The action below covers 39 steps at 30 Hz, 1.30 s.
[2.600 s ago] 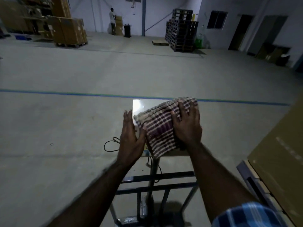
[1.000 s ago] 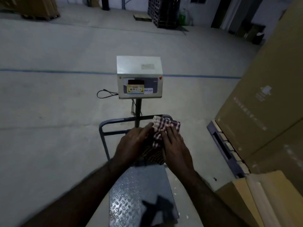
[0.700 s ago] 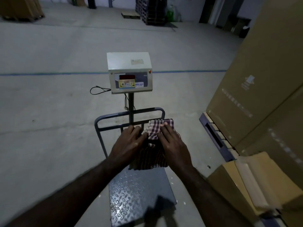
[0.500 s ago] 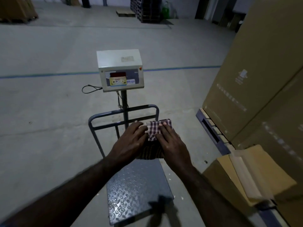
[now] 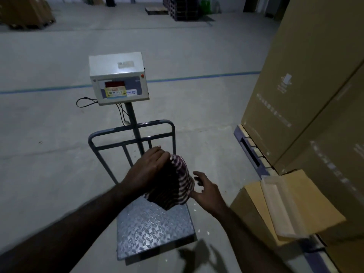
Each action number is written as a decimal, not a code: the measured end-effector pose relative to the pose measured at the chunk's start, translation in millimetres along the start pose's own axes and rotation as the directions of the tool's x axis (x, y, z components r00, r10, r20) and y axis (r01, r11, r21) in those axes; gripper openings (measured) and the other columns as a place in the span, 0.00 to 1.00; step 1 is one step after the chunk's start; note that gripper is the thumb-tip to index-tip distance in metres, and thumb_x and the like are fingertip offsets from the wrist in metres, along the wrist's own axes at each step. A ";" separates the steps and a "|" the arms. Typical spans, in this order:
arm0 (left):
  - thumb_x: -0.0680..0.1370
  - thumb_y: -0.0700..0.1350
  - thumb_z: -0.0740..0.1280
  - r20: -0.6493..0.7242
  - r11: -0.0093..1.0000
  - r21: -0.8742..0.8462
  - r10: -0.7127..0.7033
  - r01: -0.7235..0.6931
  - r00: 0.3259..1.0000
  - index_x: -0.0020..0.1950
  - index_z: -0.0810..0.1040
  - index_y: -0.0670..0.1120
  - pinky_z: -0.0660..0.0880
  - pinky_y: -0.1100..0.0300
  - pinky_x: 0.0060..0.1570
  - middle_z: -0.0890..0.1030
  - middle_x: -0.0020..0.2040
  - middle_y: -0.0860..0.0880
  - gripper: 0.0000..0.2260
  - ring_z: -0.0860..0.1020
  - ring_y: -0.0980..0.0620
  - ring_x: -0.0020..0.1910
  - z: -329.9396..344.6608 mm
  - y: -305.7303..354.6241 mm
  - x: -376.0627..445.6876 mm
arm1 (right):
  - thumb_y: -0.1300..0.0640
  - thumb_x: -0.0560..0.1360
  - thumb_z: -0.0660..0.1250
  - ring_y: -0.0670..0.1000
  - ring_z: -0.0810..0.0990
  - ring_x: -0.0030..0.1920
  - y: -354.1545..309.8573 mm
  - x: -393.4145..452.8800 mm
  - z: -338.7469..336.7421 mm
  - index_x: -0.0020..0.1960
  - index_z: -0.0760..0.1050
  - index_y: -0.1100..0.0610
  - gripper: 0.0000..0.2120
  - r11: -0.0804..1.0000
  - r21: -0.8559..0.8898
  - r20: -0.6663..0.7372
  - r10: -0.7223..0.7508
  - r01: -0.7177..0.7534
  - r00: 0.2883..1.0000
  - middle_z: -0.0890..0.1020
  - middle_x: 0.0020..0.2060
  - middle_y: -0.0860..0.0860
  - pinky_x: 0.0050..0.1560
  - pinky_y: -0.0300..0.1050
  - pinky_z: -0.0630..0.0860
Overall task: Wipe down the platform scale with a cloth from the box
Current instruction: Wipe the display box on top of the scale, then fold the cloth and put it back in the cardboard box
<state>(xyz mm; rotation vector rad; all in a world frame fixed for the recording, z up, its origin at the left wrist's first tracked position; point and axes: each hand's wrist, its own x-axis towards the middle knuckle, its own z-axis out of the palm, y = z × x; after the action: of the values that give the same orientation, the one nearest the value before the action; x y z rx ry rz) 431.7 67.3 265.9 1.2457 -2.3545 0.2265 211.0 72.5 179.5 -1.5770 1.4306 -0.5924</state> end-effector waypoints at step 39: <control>0.76 0.54 0.69 0.514 0.892 -0.122 -0.318 0.435 0.797 0.52 0.79 0.49 0.77 0.56 0.42 0.81 0.43 0.50 0.11 0.79 0.50 0.42 24.1 -57.5 -22.7 | 0.63 0.70 0.69 0.50 0.79 0.52 -51.2 8.6 -14.7 0.56 0.81 0.57 0.15 0.962 -0.267 -0.180 -0.103 0.052 0.978 0.82 0.51 0.53 0.57 0.45 0.76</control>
<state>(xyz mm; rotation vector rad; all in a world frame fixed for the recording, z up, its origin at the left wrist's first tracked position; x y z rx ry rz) 481.6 42.6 230.1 1.7724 -2.3457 -0.5463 227.6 56.3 228.3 -1.8298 1.6505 -0.6373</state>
